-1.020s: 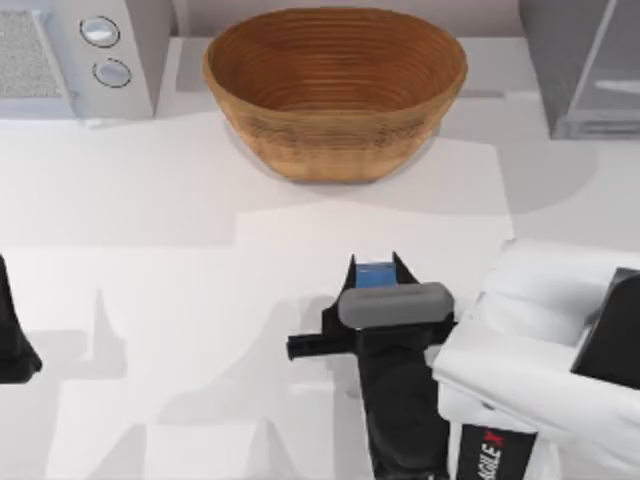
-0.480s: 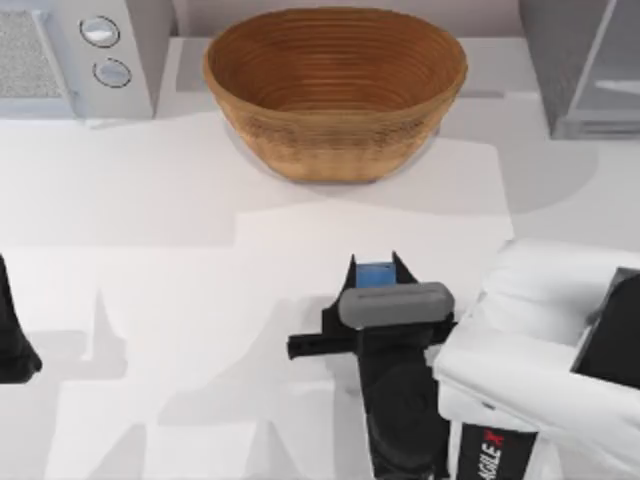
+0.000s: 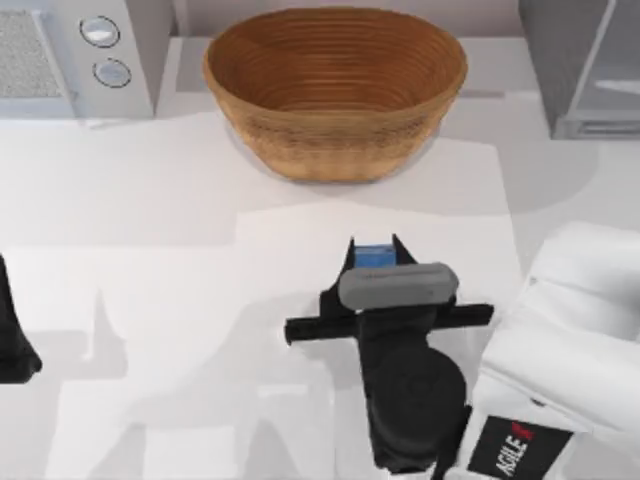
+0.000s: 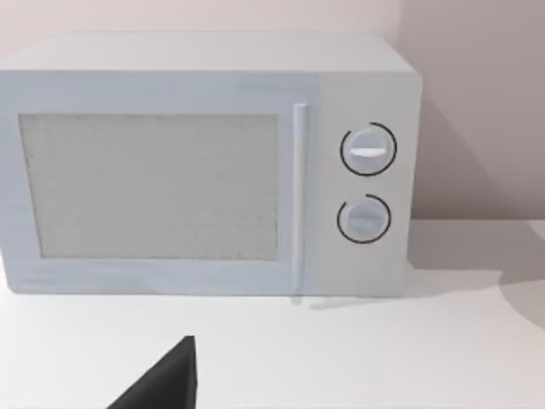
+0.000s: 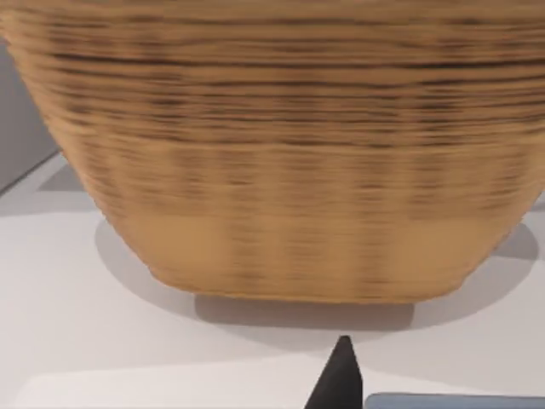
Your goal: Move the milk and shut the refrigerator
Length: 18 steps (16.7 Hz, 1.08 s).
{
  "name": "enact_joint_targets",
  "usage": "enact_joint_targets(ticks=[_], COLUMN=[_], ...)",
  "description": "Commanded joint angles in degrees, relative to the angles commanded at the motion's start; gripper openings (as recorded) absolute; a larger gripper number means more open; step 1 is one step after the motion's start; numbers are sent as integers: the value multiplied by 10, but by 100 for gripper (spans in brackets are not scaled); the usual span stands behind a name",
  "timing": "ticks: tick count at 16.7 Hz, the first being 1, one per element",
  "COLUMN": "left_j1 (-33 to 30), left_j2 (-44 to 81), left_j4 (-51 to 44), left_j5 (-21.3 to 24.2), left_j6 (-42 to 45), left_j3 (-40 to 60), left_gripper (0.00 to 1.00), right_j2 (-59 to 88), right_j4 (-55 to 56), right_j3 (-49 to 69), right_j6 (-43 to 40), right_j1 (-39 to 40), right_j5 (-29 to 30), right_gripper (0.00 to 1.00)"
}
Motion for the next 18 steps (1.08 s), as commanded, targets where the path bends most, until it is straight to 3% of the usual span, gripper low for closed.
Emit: enact_joint_targets(ticks=[6,9,13,18], left_j1=[0,0,0,0], left_j2=[0,0,0,0], left_j4=[0,0,0,0], left_j5=[0,0,0,0], left_j6=[0,0,0,0], left_j3=[0,0,0,0], left_gripper=[100,100,100,100], right_j2=[-13,-44,-136,-292], right_j4=[-12,-30,-88,-179], right_j3=[-2,-15,-56,-118], right_j6=[1,1,-1,-2], right_j1=[-1,-38,-160,-374], right_j5=[0,-37,-148,-334], right_gripper=[0,0,0,0])
